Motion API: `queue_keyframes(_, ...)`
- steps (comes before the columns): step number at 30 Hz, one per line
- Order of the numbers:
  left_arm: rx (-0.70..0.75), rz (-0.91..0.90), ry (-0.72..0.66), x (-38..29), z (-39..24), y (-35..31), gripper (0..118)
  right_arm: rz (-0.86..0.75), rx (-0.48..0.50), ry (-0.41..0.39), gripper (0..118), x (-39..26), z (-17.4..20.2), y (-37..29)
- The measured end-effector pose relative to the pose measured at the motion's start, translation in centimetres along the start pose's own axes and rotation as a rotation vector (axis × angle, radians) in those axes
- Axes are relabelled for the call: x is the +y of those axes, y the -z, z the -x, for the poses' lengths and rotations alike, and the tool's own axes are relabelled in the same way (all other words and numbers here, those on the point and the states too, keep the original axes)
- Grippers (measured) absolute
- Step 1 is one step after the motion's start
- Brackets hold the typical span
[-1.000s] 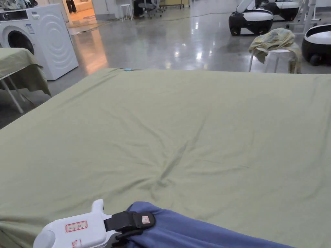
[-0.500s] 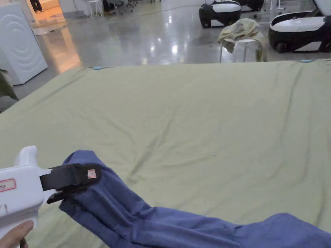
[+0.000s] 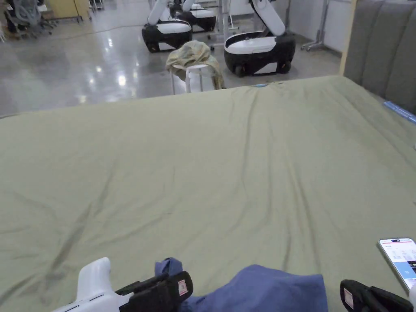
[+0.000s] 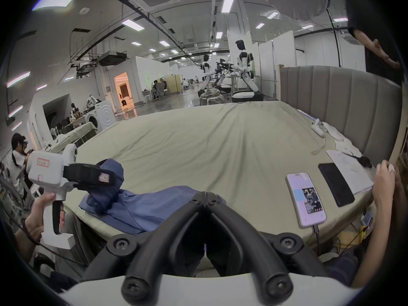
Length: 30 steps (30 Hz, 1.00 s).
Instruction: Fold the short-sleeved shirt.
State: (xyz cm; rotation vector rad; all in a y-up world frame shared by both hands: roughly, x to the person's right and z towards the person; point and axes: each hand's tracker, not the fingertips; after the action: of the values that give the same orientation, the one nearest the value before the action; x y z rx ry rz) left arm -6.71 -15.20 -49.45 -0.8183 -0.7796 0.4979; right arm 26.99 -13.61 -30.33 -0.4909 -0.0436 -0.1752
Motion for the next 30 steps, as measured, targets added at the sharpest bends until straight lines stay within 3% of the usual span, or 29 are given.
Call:
queue_keyframes(2,-0.072,-0.071,0.009,0.6,0.4,-2.7,64,-0.011,0.047,0.065,0,-0.5,-1.0,0.5)
queue_keyframes(4,-0.068,-0.136,-0.042,1.1,1.3,-4.1,64,-0.002,0.059,0.099,0,-0.5,-1.3,1.0)
queue_keyframes(6,-0.023,-0.17,-0.085,0.8,2.3,-4.5,54,-0.005,0.061,0.107,0,-0.6,-1.5,1.2)
queue_keyframes(7,-0.019,-0.143,-0.084,0.6,2.8,-3.8,28,-0.004,0.063,0.11,0,-0.5,-1.5,1.3)
queue_keyframes(8,0.082,-0.134,-0.083,-0.1,3.4,-2.7,4,-0.004,0.064,0.11,0,-0.3,-1.1,1.2)
queue_keyframes(12,-0.059,0.123,-0.119,-3.1,4.7,3.3,4,0.008,0.064,0.092,0,-0.1,-0.5,1.2)
queue_keyframes(14,-0.023,0.229,-0.09,-5.0,4.0,6.7,3,0.017,0.06,0.07,0,0.0,0.0,1.1)
queue_keyframes(19,-0.024,0.193,-0.102,-3.9,4.5,4.1,4,0.037,0.039,0.015,0,0.2,1.0,1.2)
queue_keyframes(20,-0.013,0.166,-0.106,-3.4,5.0,2.6,5,0.04,0.036,0.01,0,0.2,1.1,1.3)
queue_keyframes(21,0.005,0.122,-0.108,-2.4,5.6,0.4,17,0.045,0.041,0.006,0,0.2,1.2,1.7)
queue_keyframes(23,0.012,0.045,-0.129,-1.4,8.0,-4.1,66,0.051,0.067,0.012,0,0.3,1.5,2.1)
queue_keyframes(28,0.004,-0.042,-0.328,-0.1,16.5,-12.9,66,0.071,0.107,0.005,0,0.0,2.5,2.8)
queue_keyframes(30,-0.077,-0.058,-0.428,-0.1,17.4,-13.1,66,0.088,0.1,-0.015,0,-0.2,2.9,3.1)
